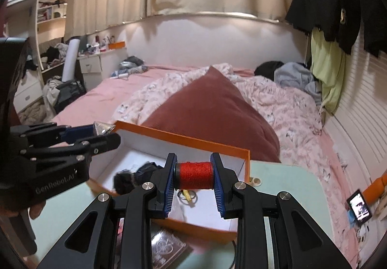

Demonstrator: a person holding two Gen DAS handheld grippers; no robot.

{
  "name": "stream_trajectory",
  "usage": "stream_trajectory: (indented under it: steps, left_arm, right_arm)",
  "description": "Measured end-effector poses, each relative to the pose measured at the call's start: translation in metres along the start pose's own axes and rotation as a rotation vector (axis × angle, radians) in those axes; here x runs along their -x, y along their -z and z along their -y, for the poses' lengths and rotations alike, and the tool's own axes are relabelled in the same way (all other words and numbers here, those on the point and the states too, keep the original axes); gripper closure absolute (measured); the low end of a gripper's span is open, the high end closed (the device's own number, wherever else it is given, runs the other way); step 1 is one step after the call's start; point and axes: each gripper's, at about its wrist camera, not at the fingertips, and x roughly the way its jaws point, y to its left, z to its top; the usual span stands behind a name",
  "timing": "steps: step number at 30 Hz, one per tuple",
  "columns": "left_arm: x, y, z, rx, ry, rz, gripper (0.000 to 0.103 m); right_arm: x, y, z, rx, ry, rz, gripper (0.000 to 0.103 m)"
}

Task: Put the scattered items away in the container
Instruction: 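Lower the silver cone into the box with the left gripper while the right drops the red spool in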

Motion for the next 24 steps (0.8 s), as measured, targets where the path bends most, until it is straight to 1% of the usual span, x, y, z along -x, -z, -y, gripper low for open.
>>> stream_trajectory:
  steps: [2, 4, 5, 8, 11, 14, 16, 17, 18, 19, 20, 23, 24]
  left_arm:
    - [-0.008, 0.005, 0.000, -0.007, 0.008, -0.030, 0.070]
    - [-0.010, 0.008, 0.002, -0.027, -0.017, -0.032, 0.070]
    - [-0.009, 0.008, 0.002, -0.029, -0.022, -0.026, 0.070]
    - [-0.007, 0.008, 0.001, -0.017, -0.007, -0.026, 0.070]
    - [-0.007, 0.007, 0.000, -0.011, -0.020, -0.028, 0.070]
    - [-0.009, 0.006, -0.005, 0.027, -0.022, -0.032, 0.070]
    - [-0.011, 0.007, -0.010, 0.060, -0.011, -0.037, 0.064]
    - [-0.012, 0.008, -0.013, 0.073, -0.003, -0.044, 0.052]
    - [-0.012, 0.009, -0.015, 0.086, 0.003, -0.050, 0.038]
    - [-0.012, 0.010, -0.016, 0.097, 0.001, -0.047, 0.033]
    - [-0.010, 0.012, -0.018, 0.112, -0.008, -0.029, 0.030]
    - [-0.007, 0.016, -0.020, 0.107, -0.013, -0.019, 0.030]
    - [-0.008, 0.016, -0.020, 0.105, -0.015, -0.023, 0.030]
  right_arm:
    - [-0.014, 0.003, 0.000, -0.005, 0.006, -0.036, 0.076]
    - [-0.022, 0.005, 0.000, 0.001, 0.012, -0.062, 0.076]
    - [-0.025, 0.007, -0.002, 0.009, 0.017, -0.066, 0.076]
    - [-0.029, 0.008, -0.005, 0.024, 0.020, -0.071, 0.076]
    - [-0.032, 0.008, -0.004, 0.021, 0.013, -0.080, 0.076]
    - [-0.037, 0.006, -0.002, 0.027, 0.021, -0.082, 0.076]
    - [-0.038, 0.006, -0.001, 0.020, 0.023, -0.084, 0.075]
    - [-0.038, 0.005, 0.000, 0.011, 0.022, -0.085, 0.071]
    - [-0.038, 0.005, 0.001, 0.001, 0.017, -0.085, 0.068]
    - [-0.038, 0.005, 0.002, -0.008, 0.014, -0.081, 0.060]
    - [-0.037, 0.005, 0.003, -0.013, 0.020, -0.076, 0.049]
    - [-0.033, 0.005, 0.005, -0.029, 0.055, -0.051, 0.034]
    - [-0.032, 0.005, 0.006, -0.034, 0.058, -0.049, 0.032]
